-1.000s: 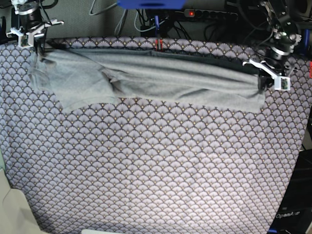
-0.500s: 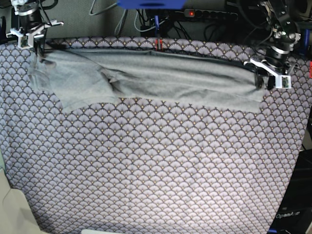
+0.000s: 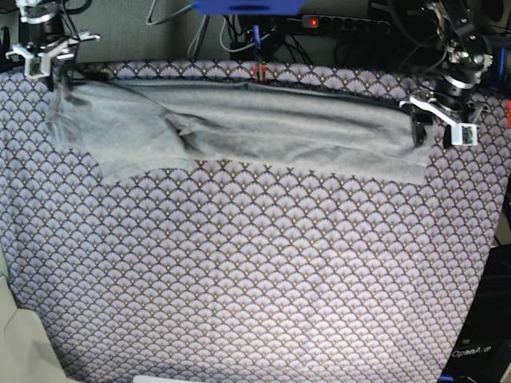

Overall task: Fold the T-shirt properly
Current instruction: 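Lay the folded edge down along the first fold with both grippers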

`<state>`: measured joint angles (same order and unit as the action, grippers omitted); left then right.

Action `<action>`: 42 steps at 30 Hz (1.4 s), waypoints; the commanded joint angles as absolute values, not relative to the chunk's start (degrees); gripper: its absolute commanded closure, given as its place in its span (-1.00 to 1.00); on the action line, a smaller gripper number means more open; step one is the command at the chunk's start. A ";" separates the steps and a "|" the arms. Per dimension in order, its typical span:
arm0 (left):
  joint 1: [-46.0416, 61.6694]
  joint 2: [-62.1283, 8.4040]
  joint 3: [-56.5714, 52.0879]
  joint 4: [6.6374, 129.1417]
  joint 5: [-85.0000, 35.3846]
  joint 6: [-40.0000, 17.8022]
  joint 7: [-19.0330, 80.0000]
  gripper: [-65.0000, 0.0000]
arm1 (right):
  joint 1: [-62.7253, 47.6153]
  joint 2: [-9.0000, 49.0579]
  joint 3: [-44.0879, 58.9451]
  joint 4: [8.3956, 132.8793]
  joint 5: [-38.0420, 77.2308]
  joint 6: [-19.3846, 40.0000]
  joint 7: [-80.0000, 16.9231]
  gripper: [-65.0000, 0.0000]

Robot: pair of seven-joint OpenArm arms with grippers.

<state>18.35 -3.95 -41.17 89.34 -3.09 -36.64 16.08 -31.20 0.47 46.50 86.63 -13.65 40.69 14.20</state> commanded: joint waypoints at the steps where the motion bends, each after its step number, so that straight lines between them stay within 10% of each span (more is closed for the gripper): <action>1: 18.15 -4.62 -41.54 89.98 -4.09 -36.62 14.64 -0.14 | -31.69 1.10 47.25 87.69 -12.97 40.00 15.43 0.24; 23: 16.13 -4.79 -43.65 85.93 -4.09 -36.62 14.64 -0.14 | -26.33 4.09 57.19 86.20 -12.53 40.00 14.99 0.22; 42: 16.13 -4.79 -45.14 85.49 -3.65 -36.62 14.73 -0.14 | -23.78 2.42 41.98 87.16 -12.97 40.00 14.90 0.22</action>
